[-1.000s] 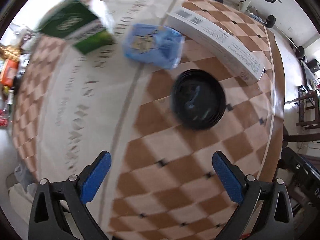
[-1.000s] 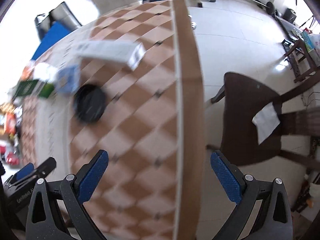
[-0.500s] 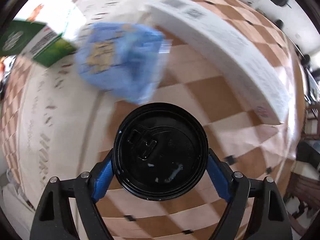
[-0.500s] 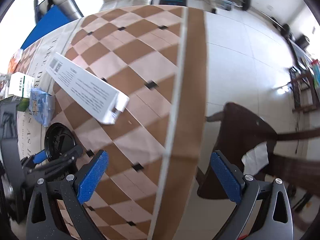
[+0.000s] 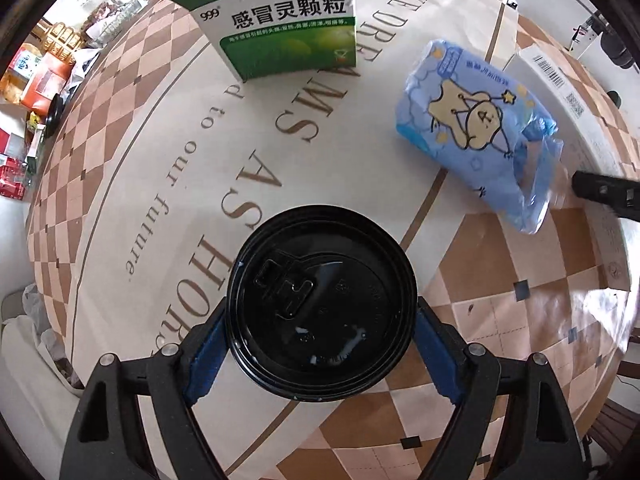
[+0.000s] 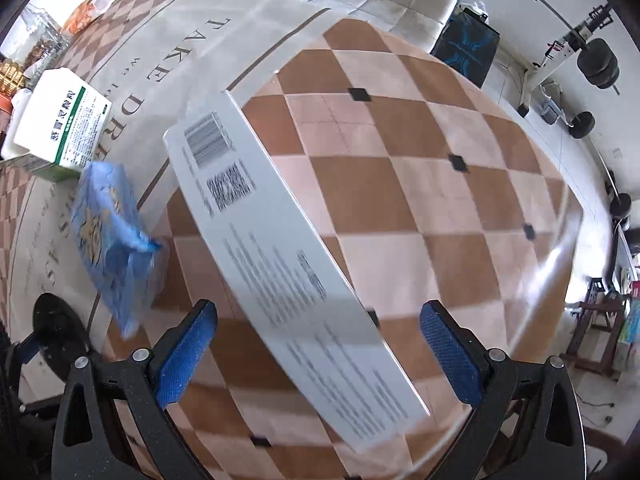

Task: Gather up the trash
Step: 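Grasp the black round lid with the left tool while the right tool grasps the white long box, then carry the black lid and white box down over the bin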

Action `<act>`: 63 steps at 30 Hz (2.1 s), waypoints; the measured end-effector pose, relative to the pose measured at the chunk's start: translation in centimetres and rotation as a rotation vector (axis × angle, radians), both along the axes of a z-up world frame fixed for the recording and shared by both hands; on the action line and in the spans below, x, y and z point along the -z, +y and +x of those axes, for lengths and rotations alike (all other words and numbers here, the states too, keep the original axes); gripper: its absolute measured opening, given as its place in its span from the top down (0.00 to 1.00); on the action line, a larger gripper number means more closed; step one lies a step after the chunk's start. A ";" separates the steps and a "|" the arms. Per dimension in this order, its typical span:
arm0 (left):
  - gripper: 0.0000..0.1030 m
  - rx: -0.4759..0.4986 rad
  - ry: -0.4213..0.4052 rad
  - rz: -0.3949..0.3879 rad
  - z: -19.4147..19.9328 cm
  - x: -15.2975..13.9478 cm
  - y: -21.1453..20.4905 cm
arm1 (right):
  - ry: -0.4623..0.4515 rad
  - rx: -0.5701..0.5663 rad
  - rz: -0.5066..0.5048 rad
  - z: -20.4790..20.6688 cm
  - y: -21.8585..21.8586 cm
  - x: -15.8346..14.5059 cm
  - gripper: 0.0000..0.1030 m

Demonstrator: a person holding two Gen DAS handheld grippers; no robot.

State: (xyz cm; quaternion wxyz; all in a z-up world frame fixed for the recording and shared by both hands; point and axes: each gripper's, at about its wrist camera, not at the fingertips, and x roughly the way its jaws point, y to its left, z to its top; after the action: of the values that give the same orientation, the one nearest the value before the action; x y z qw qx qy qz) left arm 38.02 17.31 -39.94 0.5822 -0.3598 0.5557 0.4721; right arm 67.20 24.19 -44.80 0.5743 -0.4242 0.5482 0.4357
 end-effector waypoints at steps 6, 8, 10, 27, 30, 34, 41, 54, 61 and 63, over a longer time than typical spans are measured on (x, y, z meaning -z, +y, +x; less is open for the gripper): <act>0.19 0.063 -0.025 0.043 0.0 -2.3 -1.6 | -0.008 0.078 0.013 0.1 -1.4 -0.1 0.43; 0.19 0.076 -0.040 0.058 -1.1 -3.7 -2.5 | -0.002 0.136 0.024 0.3 -3.0 -0.8 0.45; 0.19 0.088 -0.053 0.076 -2.0 -5.0 -4.5 | 0.014 0.178 0.044 0.1 -4.6 -1.5 0.47; 0.19 0.151 -0.166 0.152 -18.3 -8.9 -15.5 | 0.228 0.318 0.232 -24.0 -25.6 -11.3 0.51; 0.19 0.123 -0.164 0.127 -23.5 -8.4 -18.3 | 0.285 0.309 0.235 -29.9 -29.5 -11.9 0.51; 0.19 0.075 -0.133 0.061 -30.1 -6.2 -21.7 | 0.381 0.265 0.196 -38.4 -34.1 -11.0 0.51; 0.19 -0.031 -0.060 -0.094 -37.8 2.5 -24.5 | 0.445 0.147 0.022 -49.2 -40.1 -4.0 0.51; 0.16 0.030 -0.208 -0.428 -31.6 30.5 -19.6 | 0.363 0.203 -0.206 -48.5 -40.3 24.0 0.51; 0.10 0.086 -0.182 -0.502 -28.3 39.6 -18.5 | 0.321 0.154 -0.237 -46.1 -38.4 33.8 0.51; 0.04 0.091 -0.174 -0.504 -28.0 40.4 -18.3 | 0.324 0.143 -0.244 -45.4 -37.8 36.0 0.51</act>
State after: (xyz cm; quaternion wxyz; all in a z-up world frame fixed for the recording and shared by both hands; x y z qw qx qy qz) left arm 10.06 -0.99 -80.35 0.5404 -0.5070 0.6193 0.2595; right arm 21.76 -13.57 -80.84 0.4524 -0.3750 0.7109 0.3865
